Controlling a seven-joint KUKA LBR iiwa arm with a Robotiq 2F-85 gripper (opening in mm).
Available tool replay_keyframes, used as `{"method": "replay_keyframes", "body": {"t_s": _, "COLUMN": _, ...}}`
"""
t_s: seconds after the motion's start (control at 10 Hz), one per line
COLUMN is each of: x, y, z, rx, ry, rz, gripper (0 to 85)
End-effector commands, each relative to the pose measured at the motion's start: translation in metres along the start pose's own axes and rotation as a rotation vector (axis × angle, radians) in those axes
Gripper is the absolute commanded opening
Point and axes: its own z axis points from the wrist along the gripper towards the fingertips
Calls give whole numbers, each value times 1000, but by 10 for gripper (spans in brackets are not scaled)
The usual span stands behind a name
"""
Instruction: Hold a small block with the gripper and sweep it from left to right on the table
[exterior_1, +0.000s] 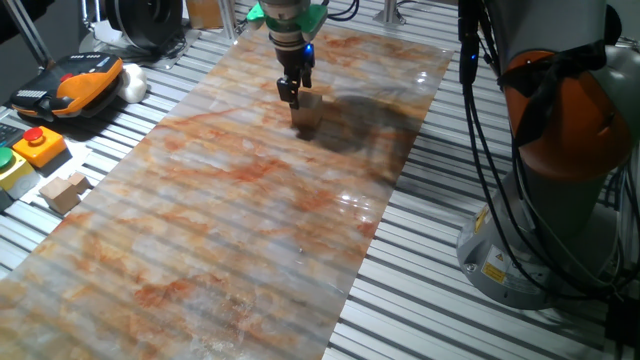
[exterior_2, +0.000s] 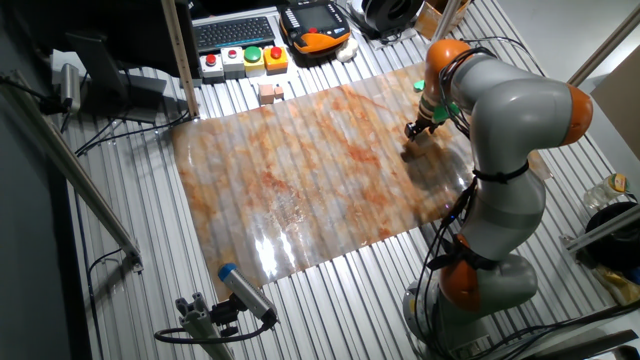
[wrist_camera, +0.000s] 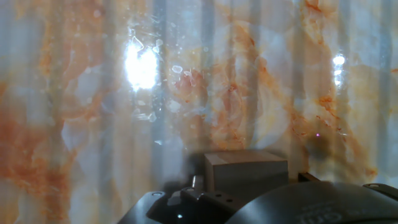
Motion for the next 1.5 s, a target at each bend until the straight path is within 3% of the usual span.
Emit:
{"method": "replay_keyframes", "body": {"t_s": 0.0, "x": 0, "y": 0, "z": 0, "rx": 1, "ry": 0, "rz": -2, "gripper": 680}}
{"method": "replay_keyframes", "body": {"t_s": 0.6, "x": 2, "y": -2, "z": 4, "rx": -5, "ry": 3, "rz": -10, "gripper": 680}}
{"method": "replay_keyframes", "body": {"t_s": 1.4, "x": 3, "y": -1, "z": 14, "rx": -40, "ry": -1, "rz": -31, "gripper": 680}}
